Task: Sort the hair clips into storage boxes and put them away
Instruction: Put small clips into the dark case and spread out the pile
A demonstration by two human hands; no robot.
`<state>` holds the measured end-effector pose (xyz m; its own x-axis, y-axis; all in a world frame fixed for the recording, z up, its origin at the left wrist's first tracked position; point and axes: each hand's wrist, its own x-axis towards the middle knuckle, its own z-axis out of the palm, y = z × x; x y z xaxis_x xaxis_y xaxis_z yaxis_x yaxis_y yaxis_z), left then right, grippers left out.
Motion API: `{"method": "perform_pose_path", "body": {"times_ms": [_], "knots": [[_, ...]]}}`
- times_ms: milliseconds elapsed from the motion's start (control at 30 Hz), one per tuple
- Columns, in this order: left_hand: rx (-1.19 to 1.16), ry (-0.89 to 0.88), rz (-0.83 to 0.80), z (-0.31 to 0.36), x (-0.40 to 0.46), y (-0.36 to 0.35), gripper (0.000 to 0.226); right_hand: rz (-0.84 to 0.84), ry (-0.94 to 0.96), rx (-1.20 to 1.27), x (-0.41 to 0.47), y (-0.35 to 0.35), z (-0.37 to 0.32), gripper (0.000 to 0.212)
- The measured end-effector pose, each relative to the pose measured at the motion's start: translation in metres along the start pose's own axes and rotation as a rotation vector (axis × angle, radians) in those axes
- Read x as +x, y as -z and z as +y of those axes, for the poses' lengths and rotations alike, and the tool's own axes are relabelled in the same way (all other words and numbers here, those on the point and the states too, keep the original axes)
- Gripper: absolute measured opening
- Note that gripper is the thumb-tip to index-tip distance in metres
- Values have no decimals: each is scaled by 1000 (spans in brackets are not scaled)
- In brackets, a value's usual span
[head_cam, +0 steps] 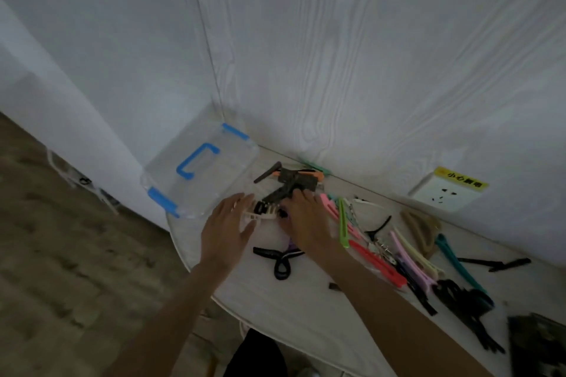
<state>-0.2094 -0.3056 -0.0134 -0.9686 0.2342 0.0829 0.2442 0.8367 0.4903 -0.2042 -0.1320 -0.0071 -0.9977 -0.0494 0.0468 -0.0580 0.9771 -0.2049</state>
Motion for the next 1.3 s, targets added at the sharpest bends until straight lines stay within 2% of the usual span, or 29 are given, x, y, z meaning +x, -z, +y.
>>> {"method": "perform_pose_path", "body": {"times_ms": [300,400,467,567,633,767,833,900,967,1067,1200,1300], "knots": [[57,-124,-25,2,18,-8,38,-202,1,106,-18,1,24,29],[6,-116,-31,5,23,-9,25,-236,-103,254,-19,14,25,27],[-36,-107,-66,8,24,-7,21,-158,-357,572,-15,26,24,19],[-165,-9,-139,13,26,-2,23,-60,-791,1344,-9,45,34,16],[-271,74,-187,16,30,1,25,-34,-932,1529,-8,55,47,15],[-267,37,-227,29,49,1,27,-62,-940,1396,8,61,63,11],[-233,-50,-327,41,58,-4,29,-95,-904,1289,17,63,67,10],[-158,-143,-435,52,60,-11,33,-94,-825,1185,22,63,67,6],[-113,-207,-477,57,56,-16,36,-86,-723,1029,23,61,69,14],[-142,-248,-519,55,50,-19,35,-92,-520,687,29,54,69,23],[-95,-238,-519,49,50,-17,32,-245,-249,353,45,33,59,45],[10,-236,-444,46,49,-8,32,-186,-238,238,47,20,57,31]]}}
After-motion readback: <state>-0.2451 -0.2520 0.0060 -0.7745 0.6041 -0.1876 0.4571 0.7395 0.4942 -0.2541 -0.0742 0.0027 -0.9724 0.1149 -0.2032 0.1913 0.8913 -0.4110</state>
